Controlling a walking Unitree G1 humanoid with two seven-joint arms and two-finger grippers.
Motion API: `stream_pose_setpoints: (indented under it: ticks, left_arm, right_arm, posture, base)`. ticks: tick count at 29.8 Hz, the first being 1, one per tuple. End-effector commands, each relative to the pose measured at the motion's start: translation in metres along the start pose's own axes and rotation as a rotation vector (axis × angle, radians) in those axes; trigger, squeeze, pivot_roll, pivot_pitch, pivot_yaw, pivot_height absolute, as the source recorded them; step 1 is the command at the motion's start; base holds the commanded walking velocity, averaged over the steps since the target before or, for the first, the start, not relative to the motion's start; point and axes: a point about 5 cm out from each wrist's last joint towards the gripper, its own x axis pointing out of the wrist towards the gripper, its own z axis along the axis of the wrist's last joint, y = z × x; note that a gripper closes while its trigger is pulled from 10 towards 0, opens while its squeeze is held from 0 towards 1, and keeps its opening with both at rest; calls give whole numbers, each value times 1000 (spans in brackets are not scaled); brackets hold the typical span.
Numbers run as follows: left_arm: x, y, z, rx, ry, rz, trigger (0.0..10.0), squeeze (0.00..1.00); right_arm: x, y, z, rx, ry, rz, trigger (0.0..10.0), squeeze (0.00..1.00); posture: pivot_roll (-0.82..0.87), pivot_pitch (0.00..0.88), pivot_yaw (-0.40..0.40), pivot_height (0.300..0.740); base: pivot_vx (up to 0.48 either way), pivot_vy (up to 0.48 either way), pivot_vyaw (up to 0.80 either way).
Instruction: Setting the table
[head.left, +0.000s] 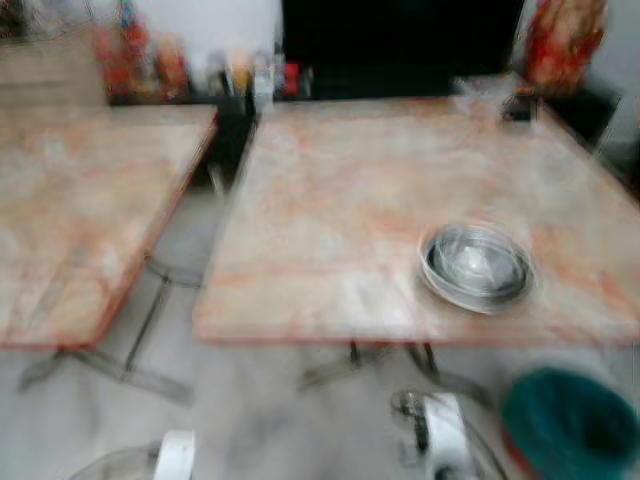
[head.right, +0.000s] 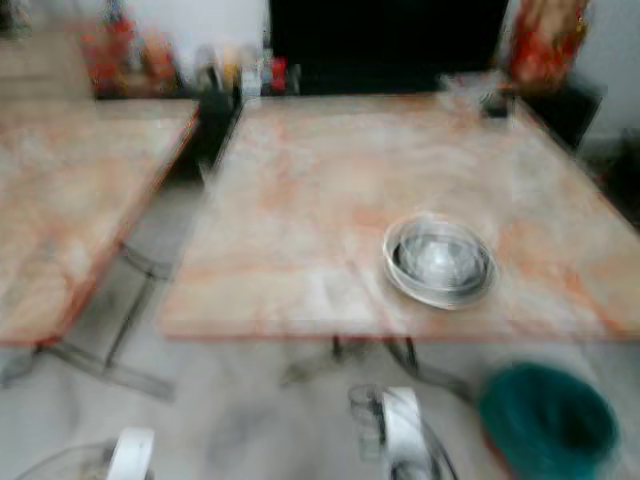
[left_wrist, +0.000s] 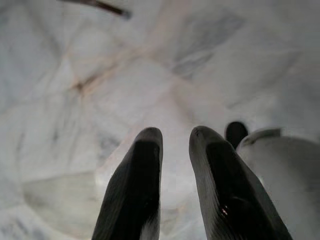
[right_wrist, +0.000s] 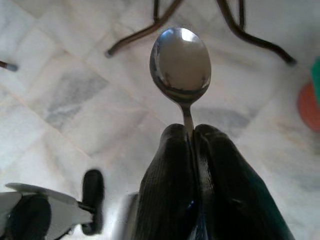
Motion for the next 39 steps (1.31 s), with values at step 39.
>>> stream_pose_setpoints:
  ticks: [39]
  left_arm:
    - [0, 1, 3, -17, -27, 9, 10000, 0]
  right_arm:
    - [-5, 24, 102, -158, -532, 131, 10000, 0]
  posture:
    - [-14, 46, 29, 740]
  base:
    - [0, -145, 0]
